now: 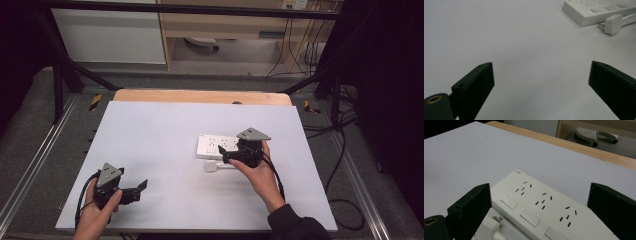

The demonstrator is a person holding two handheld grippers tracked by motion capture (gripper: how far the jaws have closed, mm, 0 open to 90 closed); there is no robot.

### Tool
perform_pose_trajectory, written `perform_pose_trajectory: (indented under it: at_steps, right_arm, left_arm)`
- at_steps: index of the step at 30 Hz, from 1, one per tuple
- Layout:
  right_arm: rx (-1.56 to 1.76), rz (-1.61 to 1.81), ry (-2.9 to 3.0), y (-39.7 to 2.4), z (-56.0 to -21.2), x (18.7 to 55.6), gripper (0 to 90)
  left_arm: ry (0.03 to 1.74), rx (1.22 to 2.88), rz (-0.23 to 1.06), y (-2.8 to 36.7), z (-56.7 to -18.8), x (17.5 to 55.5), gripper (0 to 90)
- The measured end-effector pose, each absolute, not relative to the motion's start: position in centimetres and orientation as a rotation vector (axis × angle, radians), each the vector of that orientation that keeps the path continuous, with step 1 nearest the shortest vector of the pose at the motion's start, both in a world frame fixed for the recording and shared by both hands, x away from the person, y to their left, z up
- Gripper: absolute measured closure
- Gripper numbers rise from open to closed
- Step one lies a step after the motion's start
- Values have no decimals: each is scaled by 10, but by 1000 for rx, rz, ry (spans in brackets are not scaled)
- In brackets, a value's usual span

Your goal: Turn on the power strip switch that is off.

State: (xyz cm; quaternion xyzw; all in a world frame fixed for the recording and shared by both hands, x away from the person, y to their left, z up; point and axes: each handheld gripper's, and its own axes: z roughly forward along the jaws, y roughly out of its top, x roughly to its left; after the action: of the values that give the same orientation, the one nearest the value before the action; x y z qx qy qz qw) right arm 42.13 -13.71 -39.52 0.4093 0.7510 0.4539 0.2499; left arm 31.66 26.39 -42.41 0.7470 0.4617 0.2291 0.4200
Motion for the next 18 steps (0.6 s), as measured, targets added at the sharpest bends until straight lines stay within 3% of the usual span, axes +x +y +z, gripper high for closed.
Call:
perform_pose_trajectory:
  at_steps: [18]
  right_arm:
    - [1112, 1295, 1948, -158, -373, 412, 37]
  left_arm:
    - [1161, 1853, 577, 268, -423, 316, 64]
